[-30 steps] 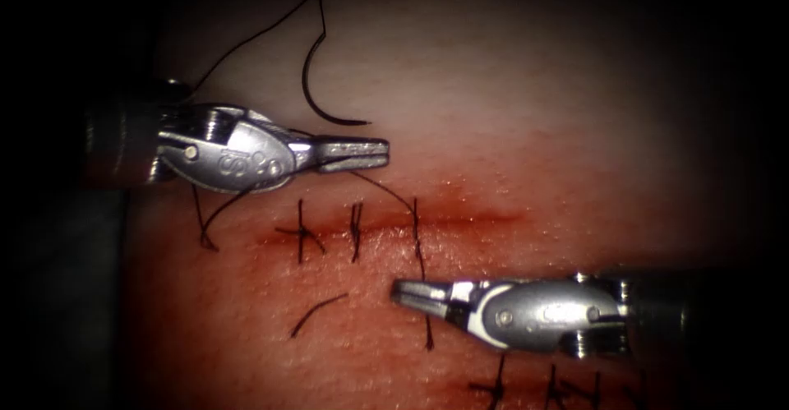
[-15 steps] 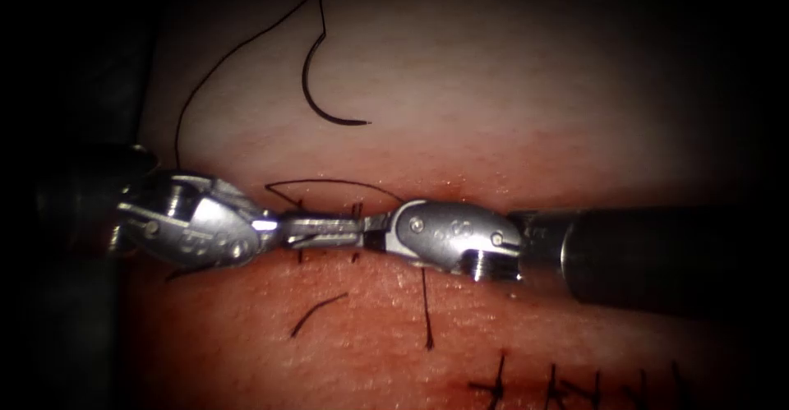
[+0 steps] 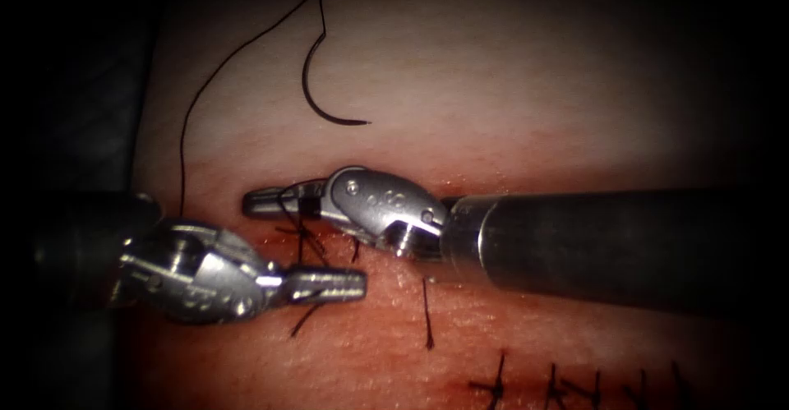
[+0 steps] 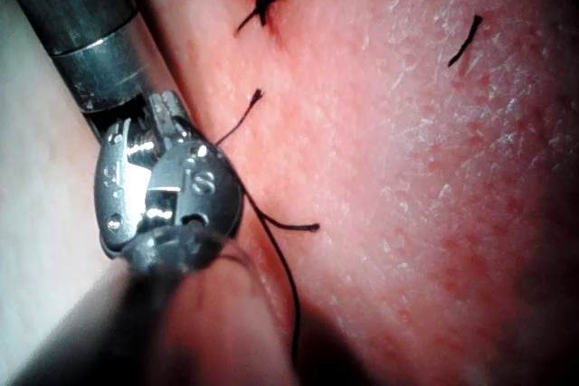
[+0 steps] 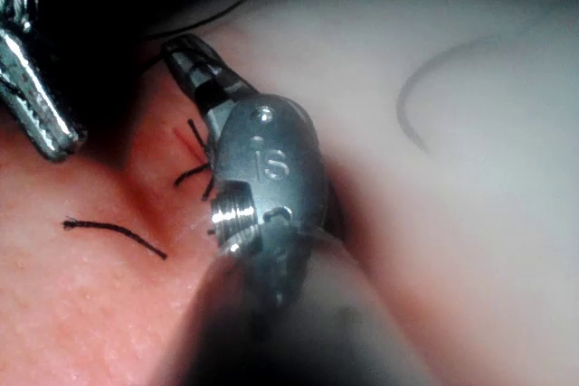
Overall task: Wound Closure
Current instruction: Loop the suture once around the right gripper clockwise, then pickup the short suture tail with the right hand.
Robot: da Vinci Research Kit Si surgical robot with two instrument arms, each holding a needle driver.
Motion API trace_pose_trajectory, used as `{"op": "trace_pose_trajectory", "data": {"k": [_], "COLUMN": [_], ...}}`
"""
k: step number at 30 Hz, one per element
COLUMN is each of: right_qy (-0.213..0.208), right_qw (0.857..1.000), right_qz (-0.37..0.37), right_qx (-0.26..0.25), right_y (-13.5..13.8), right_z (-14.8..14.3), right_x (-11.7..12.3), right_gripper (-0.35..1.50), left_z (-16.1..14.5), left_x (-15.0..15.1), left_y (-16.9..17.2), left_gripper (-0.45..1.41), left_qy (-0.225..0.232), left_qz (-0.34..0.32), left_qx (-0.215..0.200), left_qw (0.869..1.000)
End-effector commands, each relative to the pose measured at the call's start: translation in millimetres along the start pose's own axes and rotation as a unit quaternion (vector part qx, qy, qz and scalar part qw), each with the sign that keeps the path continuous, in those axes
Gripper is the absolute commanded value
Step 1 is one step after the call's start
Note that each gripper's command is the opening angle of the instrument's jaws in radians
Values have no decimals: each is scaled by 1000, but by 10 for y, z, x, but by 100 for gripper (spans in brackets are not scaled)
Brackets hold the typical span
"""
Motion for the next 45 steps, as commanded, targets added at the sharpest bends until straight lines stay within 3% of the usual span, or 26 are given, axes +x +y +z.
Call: {"op": "trace_pose_trajectory", "data": {"k": [1, 10, 17, 24, 29, 30, 31, 33, 35, 41, 45], "right_qy": [6, 89, 129, 152, 152, 149, 133, 115, 102, 62, 29], "right_qw": [1000, 995, 989, 984, 982, 981, 982, 982, 981, 975, 974], "right_qz": [5, 33, 51, 58, 67, 67, 67, 67, 66, 32, -11], "right_qx": [5, 29, 48, 72, 95, 101, 115, 132, 153, 210, 225], "right_y": [3, 0, -2, -7, -10, -10, -9, -8, -9, -11, -9], "right_z": [9, -6, -34, -43, -57, -60, -65, -71, -78, -98, -102], "right_x": [-2, 22, 51, 61, 61, 61, 60, 59, 57, 60, 60], "right_gripper": [-35, -35, -35, -35, -35, -28, -3, -3, 9, 7, 25], "left_z": [9, 8, 15, 28, 28, 29, 33, 39, 49, 65, 67], "left_x": [-4, -21, -48, -68, -89, -94, -100, -106, -115, -144, -154], "left_y": [3, 12, 18, 22, 12, 9, 4, 0, -4, -10, -10], "left_gripper": [-45, -45, -45, -45, -45, -45, -45, -45, -45, -45, -45], "left_qy": [-1, 12, 18, 20, 18, 18, 17, 16, 16, 17, 17], "left_qz": [-1, -15, -30, -42, -51, -53, -55, -56, -56, -59, -63], "left_qx": [-3, -6, -7, -10, -9, -9, -8, -6, -5, -15, -18], "left_qw": [1000, 1000, 999, 999, 998, 998, 998, 998, 998, 998, 998]}}
